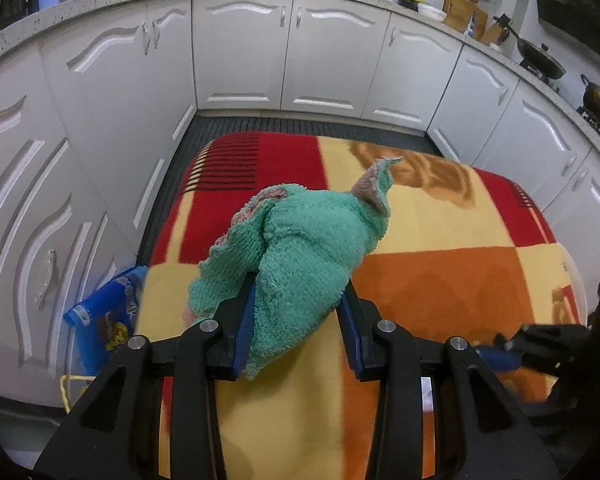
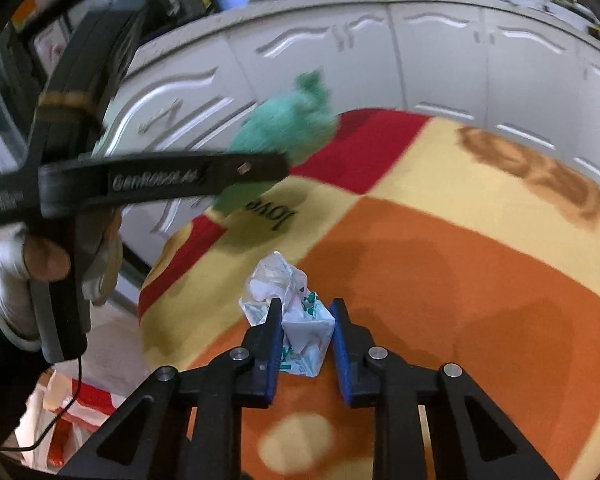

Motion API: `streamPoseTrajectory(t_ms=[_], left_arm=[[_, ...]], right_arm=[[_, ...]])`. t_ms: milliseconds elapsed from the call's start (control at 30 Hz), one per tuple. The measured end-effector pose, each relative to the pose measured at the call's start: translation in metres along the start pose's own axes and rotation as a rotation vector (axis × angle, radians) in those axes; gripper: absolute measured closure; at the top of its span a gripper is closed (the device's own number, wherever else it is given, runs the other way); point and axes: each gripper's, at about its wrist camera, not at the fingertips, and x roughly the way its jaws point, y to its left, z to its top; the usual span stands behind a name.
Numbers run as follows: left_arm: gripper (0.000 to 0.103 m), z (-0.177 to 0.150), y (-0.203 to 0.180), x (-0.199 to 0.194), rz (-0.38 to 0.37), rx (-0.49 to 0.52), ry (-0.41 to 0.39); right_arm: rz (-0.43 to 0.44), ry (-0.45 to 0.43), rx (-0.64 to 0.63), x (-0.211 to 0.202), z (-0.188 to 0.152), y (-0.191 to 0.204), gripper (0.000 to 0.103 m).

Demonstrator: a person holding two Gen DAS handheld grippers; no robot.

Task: Collect trash
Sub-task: 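Carry towel and tissue packet over the bin and open both tools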

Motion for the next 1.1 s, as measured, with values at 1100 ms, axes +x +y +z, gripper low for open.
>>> streamPoseTrajectory(t_ms=[1100], left_arm=[[0.067,-0.012,-0.316,0.014,-0.247,0.324,-0.029]], right_arm=[[-0.515,-0.318,0.467,-0.259,-0.123,-0.183,0.082]])
